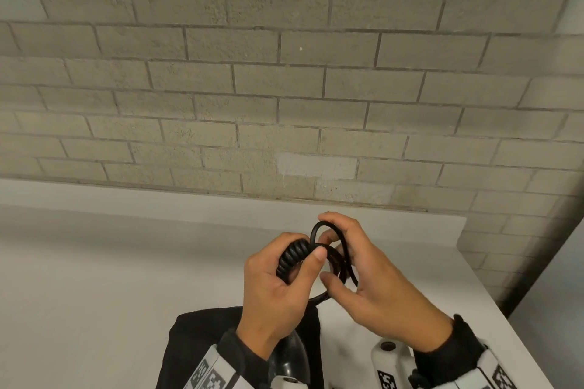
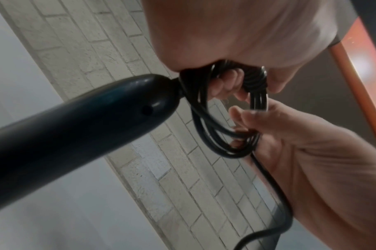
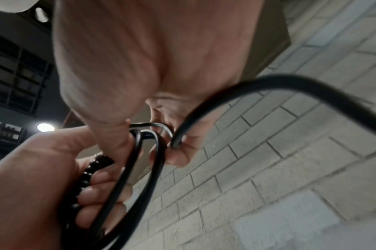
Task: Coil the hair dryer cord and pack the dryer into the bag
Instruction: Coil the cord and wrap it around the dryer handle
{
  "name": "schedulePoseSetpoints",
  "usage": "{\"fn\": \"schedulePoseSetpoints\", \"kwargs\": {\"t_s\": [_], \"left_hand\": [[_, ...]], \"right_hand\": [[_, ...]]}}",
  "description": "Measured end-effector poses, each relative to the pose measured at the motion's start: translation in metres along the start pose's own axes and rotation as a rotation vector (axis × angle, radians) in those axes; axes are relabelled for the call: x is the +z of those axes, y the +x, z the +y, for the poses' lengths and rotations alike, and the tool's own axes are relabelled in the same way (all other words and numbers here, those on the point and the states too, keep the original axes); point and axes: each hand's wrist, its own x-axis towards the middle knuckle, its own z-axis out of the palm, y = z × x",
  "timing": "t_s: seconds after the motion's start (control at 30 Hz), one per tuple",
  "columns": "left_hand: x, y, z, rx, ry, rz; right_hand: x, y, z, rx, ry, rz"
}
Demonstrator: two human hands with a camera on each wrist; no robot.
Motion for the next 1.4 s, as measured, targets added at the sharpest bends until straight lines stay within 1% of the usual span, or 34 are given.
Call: {"fn": "schedulePoseSetpoints", "kwargs": {"t_s": [0.17,0.33,0.5,0.63,0.77,0.83,0.93,1.03,1.13,1.2,1.33,1.4], "left_hand": [[-0.004,0.005,-0.001,-0.003,0.021,-0.027],[-0.004,0.011,-0.003,0.022,0.057,-0.05],[-0.006,0.008,-0.004,0.045,0.05,-0.071],[-0.004,0.005,-0.005,0.04,0.032,-0.092],[0.001,0.003,-0.002,0.035,0.01,-0.097],[0.003,0.003,-0.002,0.038,0.001,-0.099],[0.005,0.001,-0.003,0.042,0.013,-0.102],[0.007,0.0,-0.004,0.053,0.033,-0.096],[0.011,-0.001,-0.004,0.048,0.015,-0.09],[0.012,0.0,-0.006,0.033,-0.011,-0.082],[0.011,0.001,-0.009,-0.043,-0.016,-0.054],[0.011,0.001,-0.008,-0.035,-0.016,-0.059]], "right_hand": [[-0.006,-0.002,0.002,-0.02,-0.003,-0.092],[-0.012,0.0,0.001,-0.015,0.025,-0.105],[-0.008,-0.004,0.005,-0.012,0.072,-0.015],[-0.007,-0.004,0.012,-0.018,-0.006,0.07],[-0.006,-0.002,0.013,-0.056,-0.05,0.108],[-0.008,-0.001,0.011,-0.061,-0.033,0.119],[-0.012,0.0,0.01,-0.05,0.048,0.1],[-0.017,-0.001,0.01,0.012,0.138,0.054],[-0.019,-0.001,0.01,0.094,0.297,0.017],[-0.018,-0.002,0.009,0.118,0.396,0.003],[-0.013,-0.004,0.012,0.17,0.594,0.051],[-0.011,-0.005,0.014,0.193,0.666,0.082]]}}
